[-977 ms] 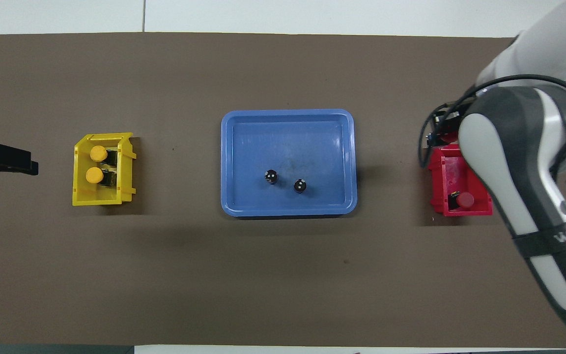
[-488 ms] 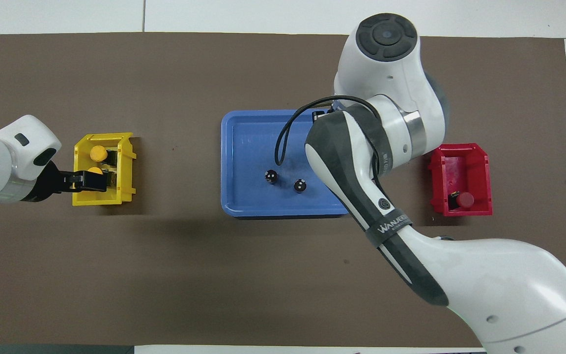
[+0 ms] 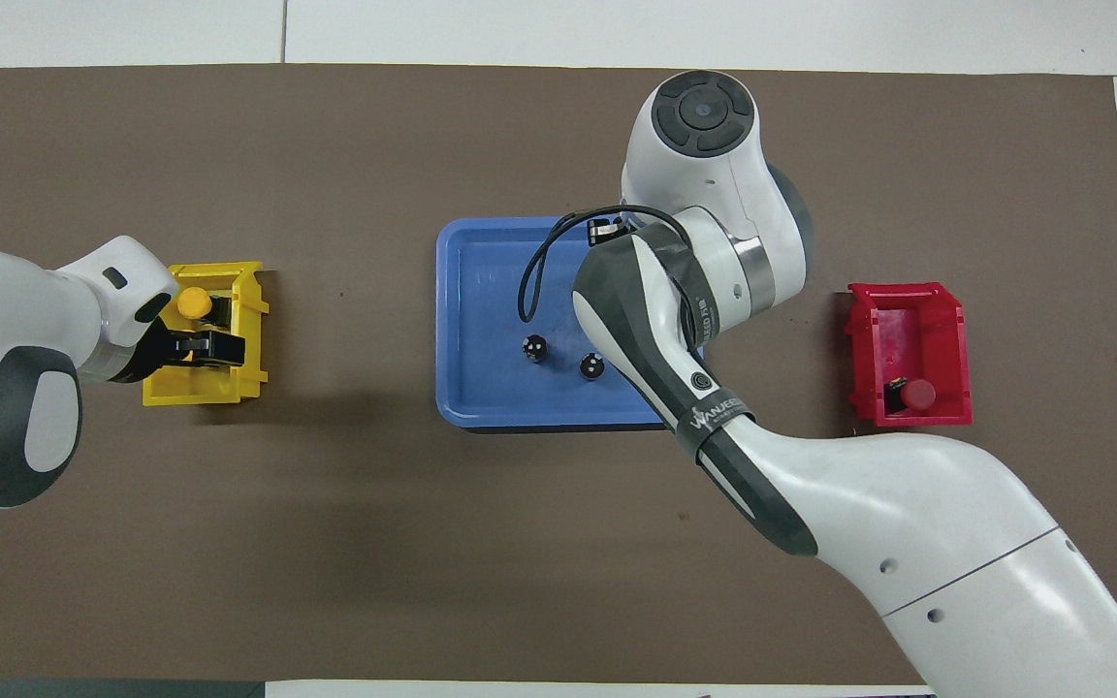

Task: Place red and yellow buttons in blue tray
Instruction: 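Place the red button in the blue tray while the left gripper grasps a yellow button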

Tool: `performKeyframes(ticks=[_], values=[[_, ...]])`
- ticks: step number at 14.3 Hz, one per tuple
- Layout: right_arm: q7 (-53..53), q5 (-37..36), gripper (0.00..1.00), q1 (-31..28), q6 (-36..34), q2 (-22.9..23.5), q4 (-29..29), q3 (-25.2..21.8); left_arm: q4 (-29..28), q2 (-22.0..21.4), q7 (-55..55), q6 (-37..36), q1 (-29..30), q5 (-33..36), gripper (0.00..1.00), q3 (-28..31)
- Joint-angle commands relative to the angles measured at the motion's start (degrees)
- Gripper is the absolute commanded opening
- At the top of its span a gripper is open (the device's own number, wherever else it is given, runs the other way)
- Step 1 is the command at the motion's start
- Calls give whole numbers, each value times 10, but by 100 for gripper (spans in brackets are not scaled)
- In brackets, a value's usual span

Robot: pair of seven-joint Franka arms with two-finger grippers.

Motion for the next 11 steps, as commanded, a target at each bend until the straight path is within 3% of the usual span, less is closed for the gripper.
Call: performKeyframes(ticks=[1,3,4,8,9,11], values=[[15,3,12,8,38,-16,-50,2,4,22,53,38,17,8,94,2],[21,3,19,9,42,-23,-63,1,10,35,145,39,27,8,94,3],[21,4,27,9,41,-24,-66,2,11,40,151,40,27,8,94,3],[23,3,100,10,30,-25,-53,2,14,45,148,48,48,7,94,3],[23,4,100,10,27,-33,-46,2,9,44,145,49,49,7,93,3],[22,6,100,-1,2,-51,-23,2,6,42,120,45,47,6,79,2]])
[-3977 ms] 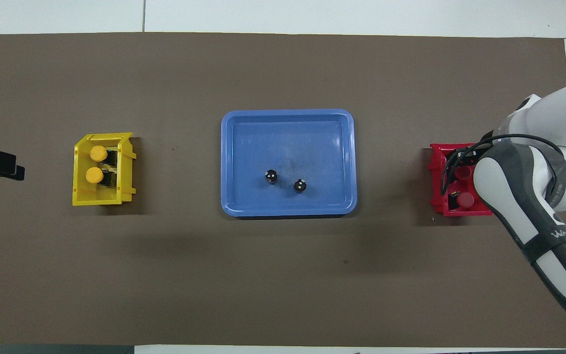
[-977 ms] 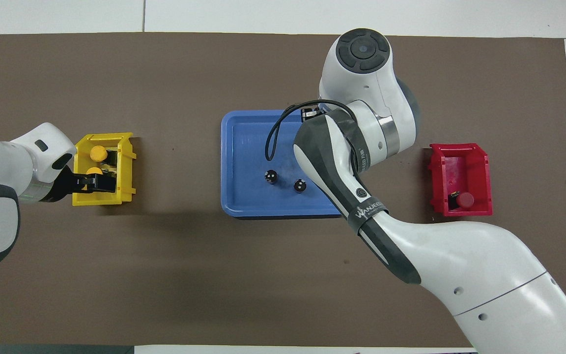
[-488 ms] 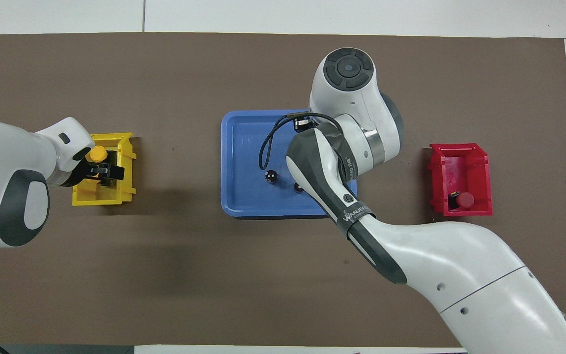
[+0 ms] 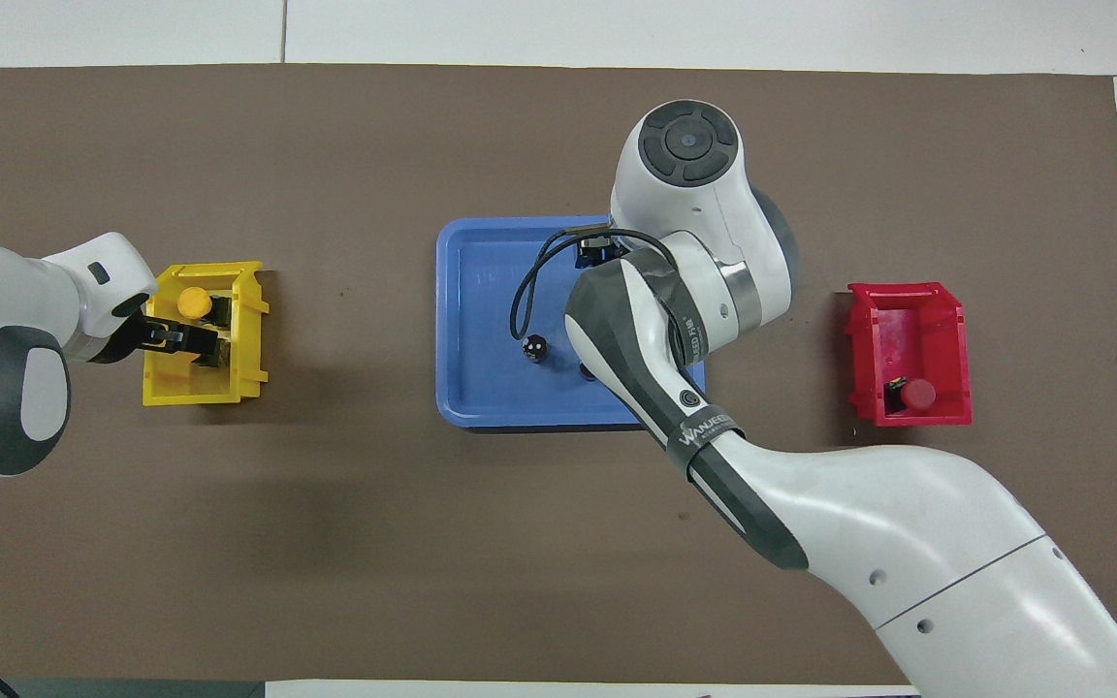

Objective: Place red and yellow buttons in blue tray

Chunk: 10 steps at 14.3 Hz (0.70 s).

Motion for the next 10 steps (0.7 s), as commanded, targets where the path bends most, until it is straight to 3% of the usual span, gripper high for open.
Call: performKeyframes(ticks=[1,3,5,10], values=[[9,2,100,-14,-50,-40,25,-1,-1,2,-28,4,1,4,72,-4],[-19,-3,100,-53,-89,-80,24,-2,-4,1,-38,6,-2,4,66,-4],[-107,0,100,-108,-124,-126,-15,-2,-4,2,-45,8,-3,4,62,-4],[-230,4,95,-210,-109,-260,-222,-2,-9,15,-59,21,-3,4,57,-4]])
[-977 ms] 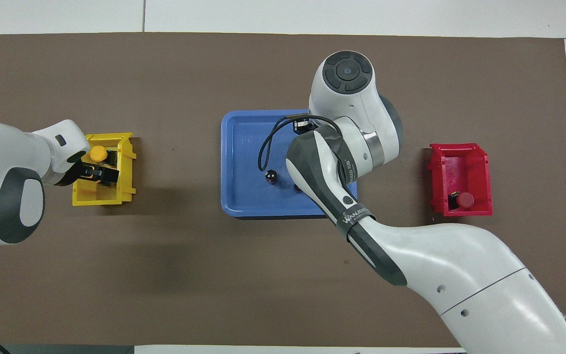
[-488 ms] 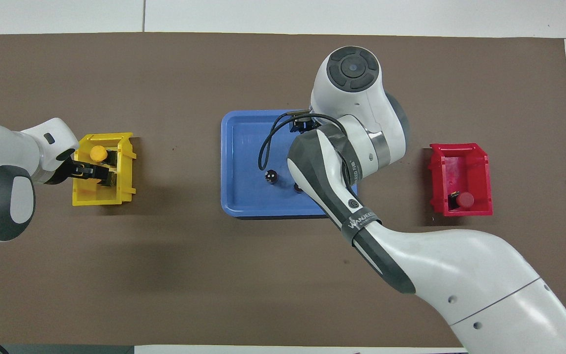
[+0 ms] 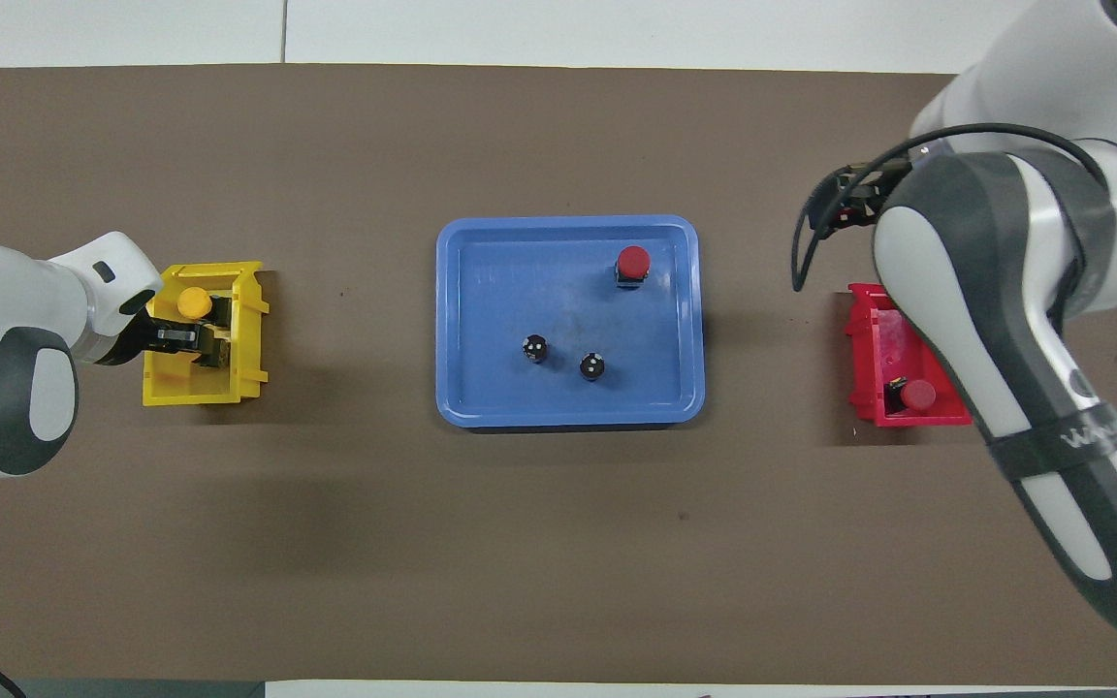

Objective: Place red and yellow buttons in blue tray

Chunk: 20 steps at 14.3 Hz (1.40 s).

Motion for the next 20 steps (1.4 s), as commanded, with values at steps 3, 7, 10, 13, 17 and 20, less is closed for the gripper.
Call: performKeyframes(ticks=[3,7,10,13,17,20], values=[[-110,6,93,-83,94,-112,-227,10,-5,9,-18,16,-3,4,51,0],[-117,7,89,-89,180,-148,-334,10,2,10,-41,12,-13,4,31,0],[-118,7,79,-91,186,-160,-363,10,18,11,-41,-9,-13,4,10,0],[-130,7,76,-91,192,-159,-372,10,82,7,-41,-109,-13,5,5,0],[-143,7,72,-91,232,-155,-393,9,184,3,-50,-250,-20,6,5,-2],[-151,7,72,-91,238,-155,-401,9,219,13,-181,-227,-75,-3,2,-6]])
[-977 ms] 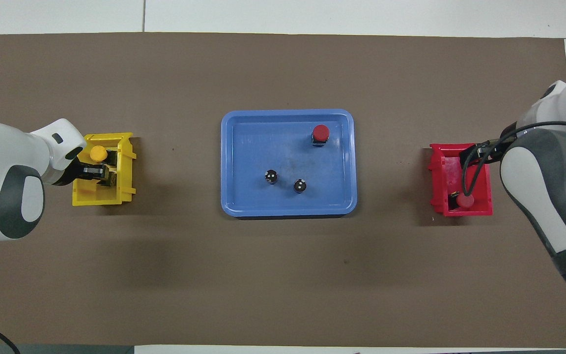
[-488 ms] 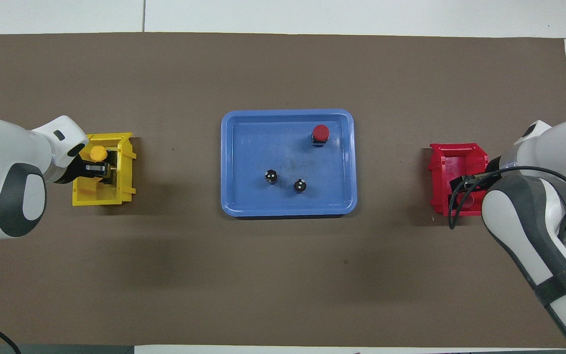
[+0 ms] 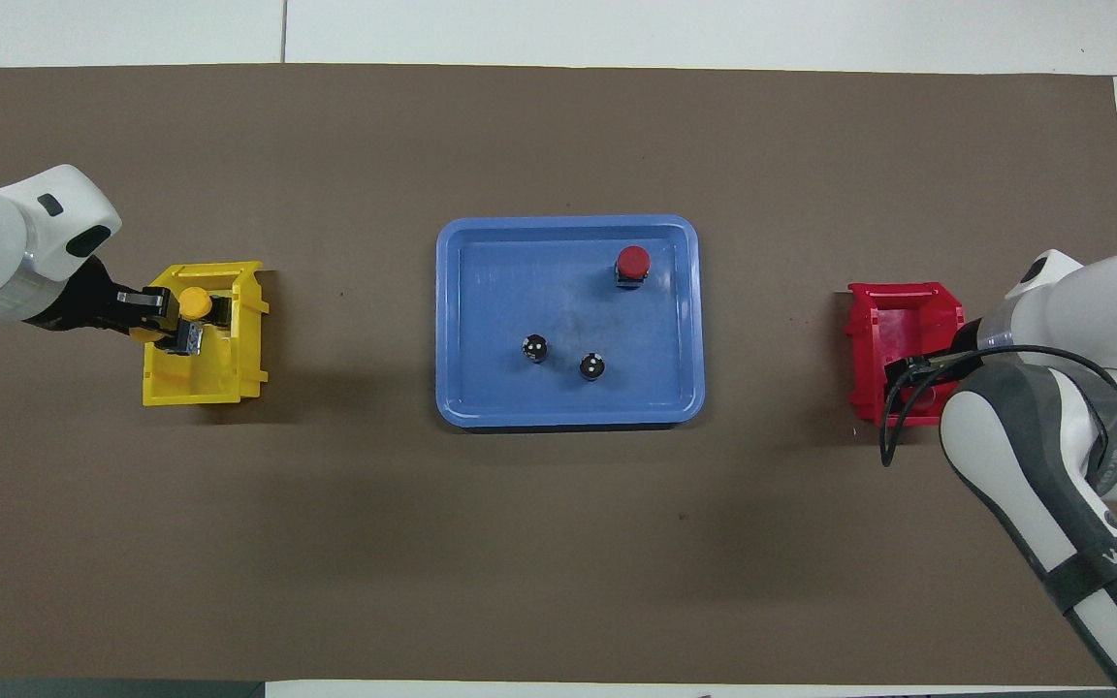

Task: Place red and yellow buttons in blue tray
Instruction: 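Place the yellow button in the tray while the right gripper grasps red button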

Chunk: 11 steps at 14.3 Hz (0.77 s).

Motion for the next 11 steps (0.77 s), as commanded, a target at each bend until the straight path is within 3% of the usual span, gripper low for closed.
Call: performKeyframes(ticks=[1,5,11], values=[[-25,6,72,-8,16,-12,-23,4,29,15,-106,21,-53,-12,2,0],[-36,6,69,-12,21,-15,-33,4,43,81,-319,136,-215,-45,2,-1],[-54,6,67,-29,34,-22,-53,4,95,194,-259,207,-273,-65,1,-2]])
